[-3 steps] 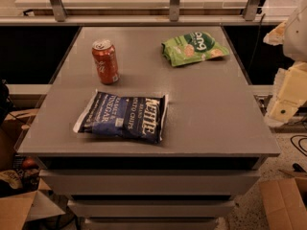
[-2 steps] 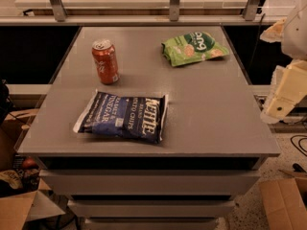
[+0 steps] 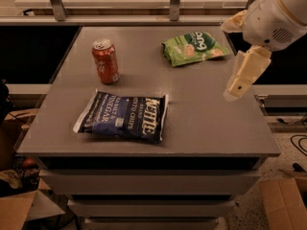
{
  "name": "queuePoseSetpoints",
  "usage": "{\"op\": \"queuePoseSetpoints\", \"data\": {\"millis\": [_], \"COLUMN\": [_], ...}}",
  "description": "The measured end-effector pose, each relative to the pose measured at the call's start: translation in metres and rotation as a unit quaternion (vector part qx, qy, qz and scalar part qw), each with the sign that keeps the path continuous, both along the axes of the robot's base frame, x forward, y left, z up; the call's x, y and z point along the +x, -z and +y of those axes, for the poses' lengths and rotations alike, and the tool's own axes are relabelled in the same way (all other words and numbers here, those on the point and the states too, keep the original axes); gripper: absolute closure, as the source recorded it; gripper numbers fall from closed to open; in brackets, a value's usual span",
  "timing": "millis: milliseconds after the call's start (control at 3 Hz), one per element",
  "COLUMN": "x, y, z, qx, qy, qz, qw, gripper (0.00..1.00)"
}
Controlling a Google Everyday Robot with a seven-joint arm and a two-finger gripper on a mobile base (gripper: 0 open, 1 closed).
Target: Knock coke can over
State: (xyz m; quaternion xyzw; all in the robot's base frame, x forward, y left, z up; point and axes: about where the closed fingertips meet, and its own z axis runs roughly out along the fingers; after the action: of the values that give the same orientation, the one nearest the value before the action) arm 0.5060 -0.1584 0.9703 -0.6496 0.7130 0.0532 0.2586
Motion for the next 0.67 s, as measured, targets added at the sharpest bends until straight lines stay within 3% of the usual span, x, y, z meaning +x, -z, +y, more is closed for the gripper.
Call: {"op": "queuePoseSetpoints", "data": {"millis": [333,667], "x": [0.0307,0.0307], "y": [0.0204,0.0204], "z": [0.0417,0.0418], "qx": [0.064,0.064], "qy": [-0.035,-0.035], "qz": [0.022,0.022], "qw": [0.9971,0.9971], "gripper": [0.00,0.00]}}
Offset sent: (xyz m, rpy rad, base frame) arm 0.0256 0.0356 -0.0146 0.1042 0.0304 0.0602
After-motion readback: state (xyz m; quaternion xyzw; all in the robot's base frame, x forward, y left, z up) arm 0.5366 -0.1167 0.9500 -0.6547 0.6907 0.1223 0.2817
